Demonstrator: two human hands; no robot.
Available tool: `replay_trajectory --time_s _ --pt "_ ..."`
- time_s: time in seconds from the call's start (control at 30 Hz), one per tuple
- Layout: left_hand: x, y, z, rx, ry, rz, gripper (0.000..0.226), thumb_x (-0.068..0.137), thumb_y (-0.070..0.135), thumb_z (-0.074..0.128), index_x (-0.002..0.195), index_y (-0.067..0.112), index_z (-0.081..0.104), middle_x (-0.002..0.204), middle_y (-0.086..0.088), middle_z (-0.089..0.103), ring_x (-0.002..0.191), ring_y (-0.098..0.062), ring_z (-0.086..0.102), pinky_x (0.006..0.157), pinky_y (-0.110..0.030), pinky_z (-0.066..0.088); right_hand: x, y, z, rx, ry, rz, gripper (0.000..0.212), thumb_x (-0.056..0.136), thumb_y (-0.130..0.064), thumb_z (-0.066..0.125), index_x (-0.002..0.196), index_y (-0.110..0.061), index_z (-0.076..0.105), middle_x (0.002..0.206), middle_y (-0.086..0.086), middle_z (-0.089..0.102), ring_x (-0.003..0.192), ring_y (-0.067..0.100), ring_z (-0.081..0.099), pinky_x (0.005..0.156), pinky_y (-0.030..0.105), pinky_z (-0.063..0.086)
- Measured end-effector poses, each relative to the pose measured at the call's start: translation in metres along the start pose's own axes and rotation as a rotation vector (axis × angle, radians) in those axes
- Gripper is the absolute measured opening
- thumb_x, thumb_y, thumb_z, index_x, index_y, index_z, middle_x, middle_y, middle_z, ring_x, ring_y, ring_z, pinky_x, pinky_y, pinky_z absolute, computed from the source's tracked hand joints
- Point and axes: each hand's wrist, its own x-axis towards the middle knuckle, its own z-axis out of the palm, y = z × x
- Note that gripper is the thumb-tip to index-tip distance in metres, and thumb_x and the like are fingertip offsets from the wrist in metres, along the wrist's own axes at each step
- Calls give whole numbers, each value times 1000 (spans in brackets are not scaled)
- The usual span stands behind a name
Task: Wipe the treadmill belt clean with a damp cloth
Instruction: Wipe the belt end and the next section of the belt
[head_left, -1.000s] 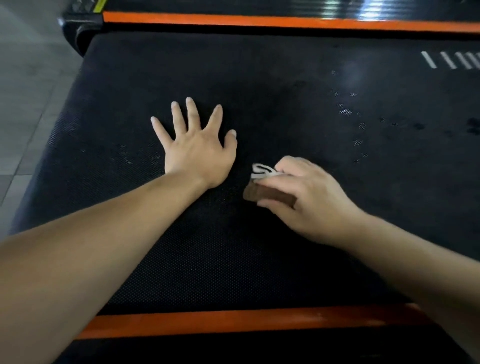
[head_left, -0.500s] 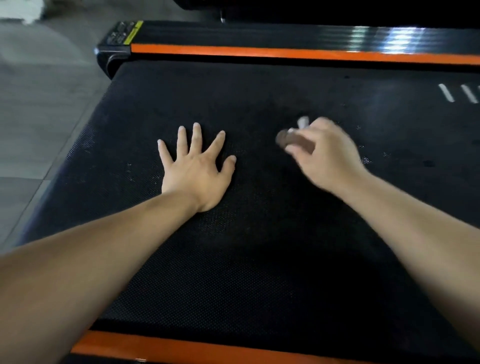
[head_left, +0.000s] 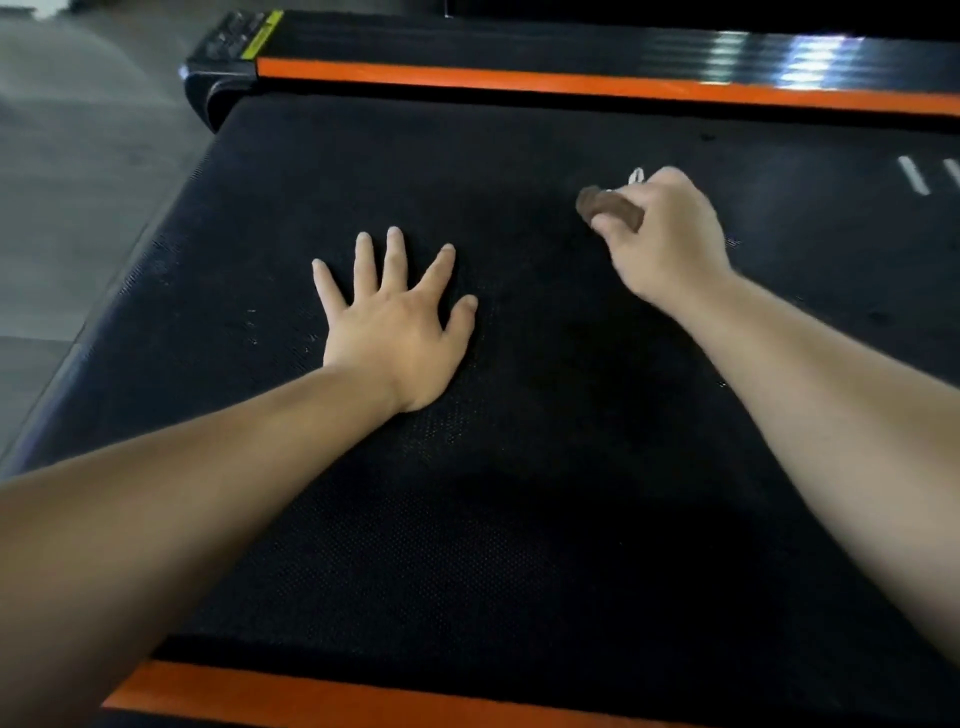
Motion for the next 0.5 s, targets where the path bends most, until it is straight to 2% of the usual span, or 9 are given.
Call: replay_trajectory --time_s 0.07,0.13,0.17,0.23,0.3,0.33,0.37,0.43,0.5 --pt "2 2 -4 -18 -32 -1 65 104 61 17 164 36 9 172 -15 -6 157 -37 -16 119 -70 -11 -12 -15 6 -13 -16 -123 31 93 -37 64 119 -23 72 103 5 56 99 32 57 83 40 48" --pt "9 13 -10 -74 -48 -13 63 106 53 24 163 27 16 171 -20 -6 157 -37 -16 120 -69 -11 -29 -21 5 43 -113 -289 35 91 -42 62 120 -25 72 96 0 56 92 28 57 82 43 48" --pt "12 22 -11 -109 -51 -13 62 107 50 28 161 22 20 171 -21 -5 157 -36 -16 121 -67 -11 -22 -15 1 23 -134 -297 38 89 -47 59 119 -26 72 96 -2 56 93 27 58 84 45 48" --pt "15 43 -10 -175 -50 -7 65 105 49 33 160 18 20 170 -22 -7 157 -35 -18 123 -63 -12 18 7 -3 -65 -49 -144 41 88 -52 55 114 -26 73 101 0 57 98 31 60 88 47 50" --pt "16 56 -5 -203 -19 -20 70 103 51 33 162 19 16 170 -23 -9 156 -36 -20 122 -63 -13 47 16 -5 -102 -9 114 36 91 -47 58 115 -24 72 111 6 59 107 36 60 93 45 49" --pt "15 58 -2 -204 -6 -18 71 102 52 32 163 20 15 170 -24 -8 156 -37 -20 122 -64 -14 47 9 -1 -116 -3 152 35 92 -43 61 119 -25 71 116 8 59 109 37 59 94 46 49" --pt "14 59 0 -197 8 -13 71 102 52 31 163 20 14 170 -24 -8 156 -38 -20 121 -65 -13 38 -4 5 -102 -14 118 35 91 -41 62 122 -26 70 116 7 60 107 36 59 93 46 50" --pt "14 57 5 -175 38 0 71 101 52 27 163 20 14 170 -25 -6 156 -40 -18 121 -67 -12 7 -31 9 -2 -77 -82 37 90 -38 65 124 -26 70 106 -1 59 100 29 58 88 43 50" --pt "13 58 8 -149 64 1 74 99 53 22 163 18 15 170 -26 -3 156 -42 -15 120 -68 -9 -7 -32 3 76 -154 -204 34 91 -33 67 123 -24 72 98 -5 56 94 25 55 85 39 46"
